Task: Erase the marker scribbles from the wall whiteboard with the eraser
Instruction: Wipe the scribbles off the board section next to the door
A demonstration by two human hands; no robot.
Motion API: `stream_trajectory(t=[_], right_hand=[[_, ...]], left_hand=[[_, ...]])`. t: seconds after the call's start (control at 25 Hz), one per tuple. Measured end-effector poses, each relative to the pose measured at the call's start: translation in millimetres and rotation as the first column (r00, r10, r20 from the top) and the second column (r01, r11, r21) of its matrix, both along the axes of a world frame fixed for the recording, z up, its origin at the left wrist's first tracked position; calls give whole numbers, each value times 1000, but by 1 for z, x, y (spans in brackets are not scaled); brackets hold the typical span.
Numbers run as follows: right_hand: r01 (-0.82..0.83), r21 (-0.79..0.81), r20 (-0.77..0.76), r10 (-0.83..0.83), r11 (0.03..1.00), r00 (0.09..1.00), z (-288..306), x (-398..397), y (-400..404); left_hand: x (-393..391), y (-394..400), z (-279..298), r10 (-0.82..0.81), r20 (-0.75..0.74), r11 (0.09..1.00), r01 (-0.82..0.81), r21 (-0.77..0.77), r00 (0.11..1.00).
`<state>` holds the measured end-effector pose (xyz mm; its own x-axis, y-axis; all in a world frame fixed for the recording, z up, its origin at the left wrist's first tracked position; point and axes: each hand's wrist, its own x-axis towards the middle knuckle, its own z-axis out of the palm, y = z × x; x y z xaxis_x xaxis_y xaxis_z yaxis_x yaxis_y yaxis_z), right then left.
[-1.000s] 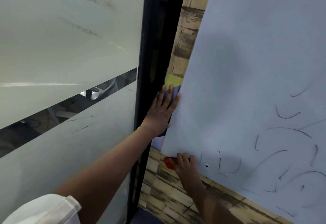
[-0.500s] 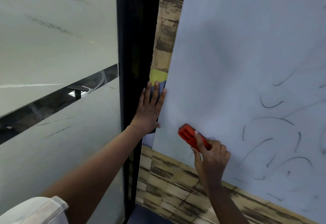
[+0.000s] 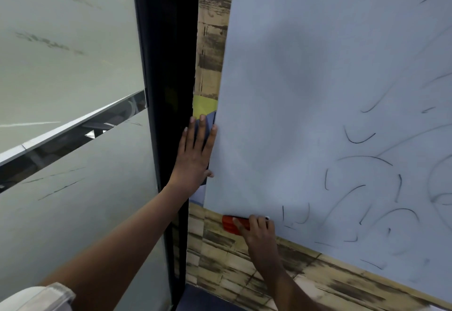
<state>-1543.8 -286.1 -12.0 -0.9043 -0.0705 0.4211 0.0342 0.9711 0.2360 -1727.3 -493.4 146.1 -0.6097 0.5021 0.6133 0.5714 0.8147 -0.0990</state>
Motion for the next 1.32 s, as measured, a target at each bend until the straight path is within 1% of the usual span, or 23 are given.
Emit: stream_trajectory(t=[0.08,0.12,0.16,0.2,0.24,0.32,0.36,0.4,0.44,0.52,0.56,0.6,0.64,0.72,0.84,0.88,0.92,1.0,1.04,1.16,1.24,1.32], right_hand=[[11,-170,-59,-21,985,998,5,5,-4],[21,-287,-87,-48,958,995,7,9,-8],[39,-413,-105,-90,910,990,8,15,-13],[61,-547,-113,-147,835,983,10,21,-20],[75,-681,-121,-213,728,969,14,27,-26],[42,-888,-128,-333,458,934,31,34,-36],[-5,-941,-143,-383,338,913,42,34,-36],[-64,-964,-177,-445,258,878,54,32,-33],[-117,-970,-214,-519,212,828,66,31,-27],[-205,-962,-273,-641,181,718,87,32,-10],[-237,-955,-295,-673,180,678,93,33,-3],[-252,-950,-307,-687,182,658,96,34,5],[-242,-952,-303,-692,187,655,98,34,9],[-156,-967,-253,-684,202,684,96,27,7],[9,-981,-113,-611,193,784,81,5,-17],[35,-984,-73,-581,173,811,73,-1,-26],[34,-994,-31,-562,104,826,62,-7,-36],[9,-994,67,-552,-106,831,39,-18,-50],[-4,-983,99,-552,-183,828,28,-22,-55],[20,-945,198,-521,-326,831,-2,-32,-62],[39,-895,285,-503,-444,816,-13,-35,-60],[15,-819,356,-488,-573,797,-23,-34,-55]], left_hand=[[10,2,-10,-6,-78,998,2,-61,997],[16,4,-16,-30,-112,996,21,-89,993],[20,7,-20,-56,-134,993,42,-107,989],[23,11,-23,-81,-149,991,64,-118,985],[26,17,-25,-105,-164,988,85,-128,981],[29,29,-27,-153,-188,980,126,-151,970],[30,35,-28,-173,-190,977,145,-155,966],[30,40,-30,-187,-183,976,161,-150,965],[31,45,-32,-190,-170,976,167,-139,967],[31,51,-35,-171,-147,981,153,-122,974],[30,52,-35,-164,-138,982,149,-118,977],[30,53,-36,-169,-128,982,155,-111,977],[29,54,-36,-180,-119,980,168,-104,976],[28,53,-36,-188,-110,979,178,-97,976],[28,54,-37,-178,-101,981,167,-102,979],[29,54,-37,-171,-100,981,160,-105,980],[29,54,-37,-164,-97,982,154,-109,982],[29,53,-38,-170,-84,981,161,-109,982],[29,53,-38,-177,-79,980,168,-105,981],[27,52,-41,-183,-83,980,174,-100,980],[24,53,-44,-194,-91,978,186,-90,977],[21,53,-43,-215,-88,975,209,-78,973]])
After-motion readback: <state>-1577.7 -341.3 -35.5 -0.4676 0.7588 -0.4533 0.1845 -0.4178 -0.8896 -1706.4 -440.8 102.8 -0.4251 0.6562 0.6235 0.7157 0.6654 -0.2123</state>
